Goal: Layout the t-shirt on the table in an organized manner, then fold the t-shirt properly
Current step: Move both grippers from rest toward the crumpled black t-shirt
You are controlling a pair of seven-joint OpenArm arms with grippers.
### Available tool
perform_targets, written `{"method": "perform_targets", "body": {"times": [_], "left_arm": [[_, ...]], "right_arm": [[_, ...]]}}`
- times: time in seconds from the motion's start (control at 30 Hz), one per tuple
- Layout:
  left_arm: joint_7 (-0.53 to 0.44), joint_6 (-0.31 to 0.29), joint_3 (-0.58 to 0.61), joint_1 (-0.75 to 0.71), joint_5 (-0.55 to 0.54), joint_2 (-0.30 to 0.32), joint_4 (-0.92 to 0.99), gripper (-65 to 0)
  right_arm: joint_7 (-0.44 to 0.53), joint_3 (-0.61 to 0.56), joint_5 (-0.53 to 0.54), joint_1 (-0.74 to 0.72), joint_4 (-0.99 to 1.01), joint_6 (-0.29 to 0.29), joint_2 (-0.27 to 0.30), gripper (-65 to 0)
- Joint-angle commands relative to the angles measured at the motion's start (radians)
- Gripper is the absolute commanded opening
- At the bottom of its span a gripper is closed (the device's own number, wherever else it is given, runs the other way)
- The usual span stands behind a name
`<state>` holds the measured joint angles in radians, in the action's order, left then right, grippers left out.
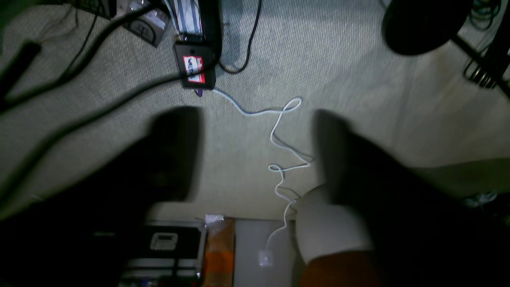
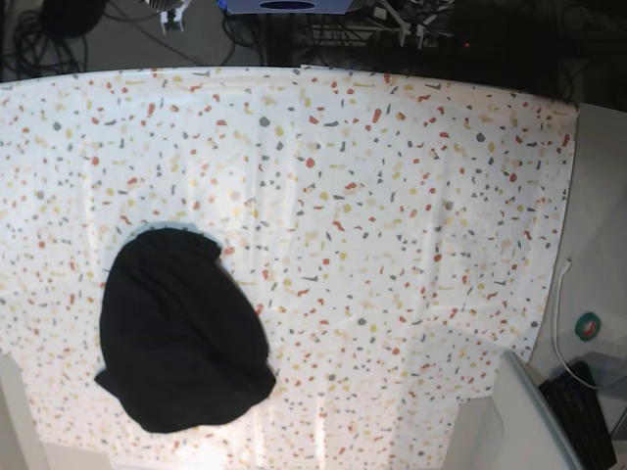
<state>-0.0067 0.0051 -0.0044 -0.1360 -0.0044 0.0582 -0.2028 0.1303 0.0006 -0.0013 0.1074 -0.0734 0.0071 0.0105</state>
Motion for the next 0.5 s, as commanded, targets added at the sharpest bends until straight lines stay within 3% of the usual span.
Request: {"method": "perform_targets", "body": {"times": [0.0,0.07,0.13,0.17,0.23,0.37,0.47], "left_arm": [[0.0,0.002,0.005,-0.011,-0.001,0.002,-0.001,-64.5],[0.0,0.002,-0.003,-0.011,-0.001,0.002,-0.001,-64.3],[0.0,0.002,-0.003,-0.011,-0.001,0.002,-0.001,-64.2],[0.0,0.002,-0.003,-0.009,-0.001,0.002,-0.001,-63.2],[0.0,0.002,-0.003,-0.009,-0.001,0.006,-0.001,-54.8],[0.0,0.002,0.002,-0.011,-0.001,0.007,-0.001,-28.0],[0.0,0.0,0.004,-0.011,-0.001,0.007,-0.001,-15.0]], "right_arm": [[0.006,0.0,0.002,0.024,-0.021,-0.006,-0.002,-15.2],[0.01,0.003,0.002,0.039,-0.056,-0.006,-0.002,-19.4],[0.007,0.003,0.002,0.041,-0.059,-0.006,-0.002,-30.9],[0.007,0.003,0.002,0.041,-0.059,-0.006,-0.002,-40.1],[0.007,0.003,0.002,0.041,-0.059,-0.008,-0.001,-64.8],[0.007,0.003,0.002,0.042,-0.059,-0.008,0.003,-65.0],[0.009,0.003,0.002,0.051,-0.059,-0.008,0.003,-65.0]]}}
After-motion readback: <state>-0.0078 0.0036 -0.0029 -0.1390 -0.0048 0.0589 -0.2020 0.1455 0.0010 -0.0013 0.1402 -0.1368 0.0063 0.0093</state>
